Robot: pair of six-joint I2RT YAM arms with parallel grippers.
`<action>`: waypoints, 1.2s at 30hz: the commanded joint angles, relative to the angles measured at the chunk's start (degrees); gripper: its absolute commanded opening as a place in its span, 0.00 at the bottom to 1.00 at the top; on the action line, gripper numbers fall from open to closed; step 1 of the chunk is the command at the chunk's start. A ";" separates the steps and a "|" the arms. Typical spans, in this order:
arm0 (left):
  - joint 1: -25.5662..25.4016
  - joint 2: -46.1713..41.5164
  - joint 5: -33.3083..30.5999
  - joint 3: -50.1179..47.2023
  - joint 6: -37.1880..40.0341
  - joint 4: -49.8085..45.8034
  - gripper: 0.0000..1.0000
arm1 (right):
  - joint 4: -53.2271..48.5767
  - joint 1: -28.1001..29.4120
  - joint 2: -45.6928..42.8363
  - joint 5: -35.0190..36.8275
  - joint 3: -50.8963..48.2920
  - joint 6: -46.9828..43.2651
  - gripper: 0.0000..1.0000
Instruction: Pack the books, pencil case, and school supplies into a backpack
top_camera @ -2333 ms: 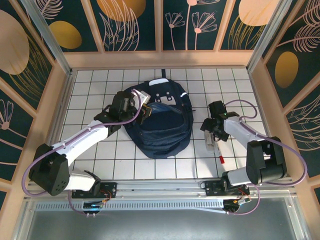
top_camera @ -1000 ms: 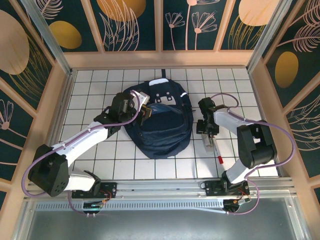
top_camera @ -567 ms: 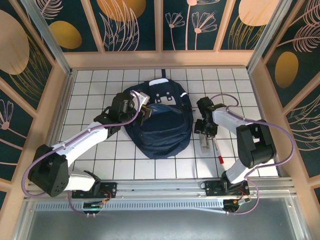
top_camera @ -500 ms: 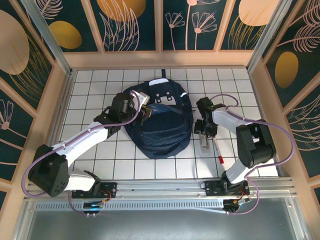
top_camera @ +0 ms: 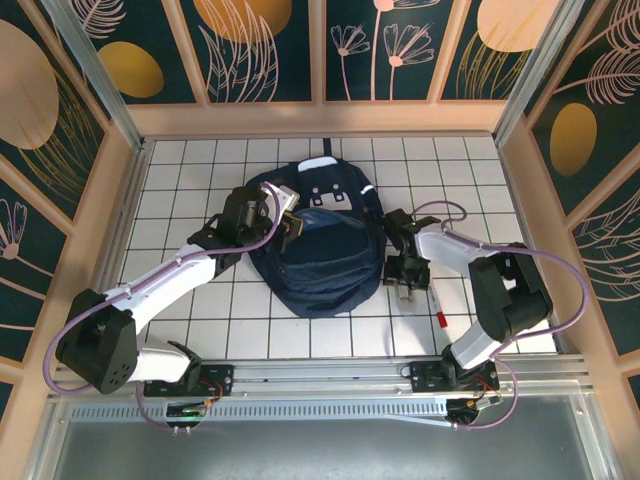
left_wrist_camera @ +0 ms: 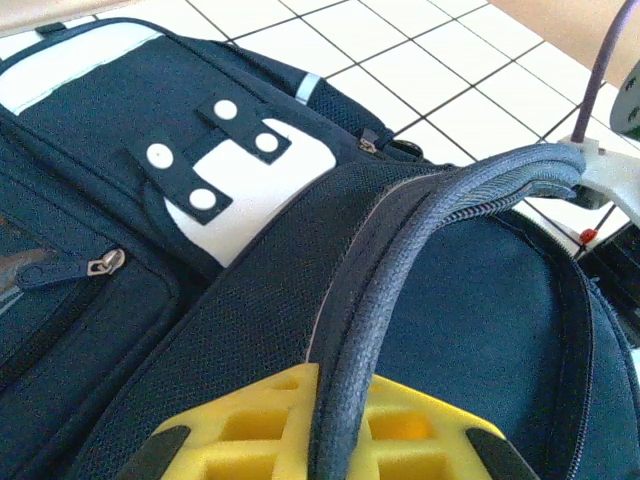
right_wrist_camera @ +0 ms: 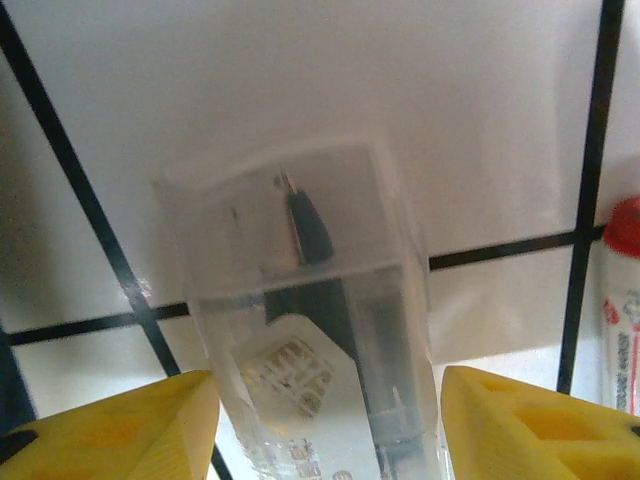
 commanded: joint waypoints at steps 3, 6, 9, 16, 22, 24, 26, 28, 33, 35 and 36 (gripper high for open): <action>0.35 -2.04 1.50 -0.21 -1.20 2.60 0.00 | 1.45 1.00 -1.09 1.23 -3.56 2.25 0.55; 0.36 -2.33 1.87 0.14 -1.35 2.36 0.00 | 2.15 1.13 -1.57 1.90 -3.76 2.68 0.50; 0.35 -2.61 2.91 0.44 -1.68 1.99 0.00 | 1.74 1.13 -4.28 2.68 -2.73 3.23 0.46; 0.39 -4.05 5.37 0.59 -4.19 3.34 0.00 | -2.40 1.26 -12.15 0.02 1.73 5.66 0.40; 0.31 -3.31 7.61 1.88 -9.62 5.66 0.00 | -1.51 4.15 -18.12 -10.75 6.70 11.12 0.40; 0.31 -2.26 10.55 2.50 -11.99 6.91 0.00 | 1.55 6.26 -18.34 -16.53 8.42 14.08 0.40; 0.34 -0.90 14.08 2.92 -14.60 8.56 0.00 | 6.77 7.41 -18.27 -22.92 8.89 18.87 0.41; 0.32 0.11 16.78 3.42 -16.54 9.45 0.00 | 14.27 8.24 -18.62 -27.15 7.62 25.28 0.42; 0.22 -0.56 18.47 1.98 -20.04 12.62 0.00 | 28.03 8.59 -16.72 -25.41 4.61 40.42 0.47; 0.30 -0.75 19.67 0.68 -21.33 15.69 0.00 | 34.48 9.05 -15.36 -24.65 3.14 46.48 0.46; 0.22 -0.60 20.15 0.19 -22.06 16.90 0.00 | 37.42 9.59 -14.44 -23.66 2.52 49.41 0.47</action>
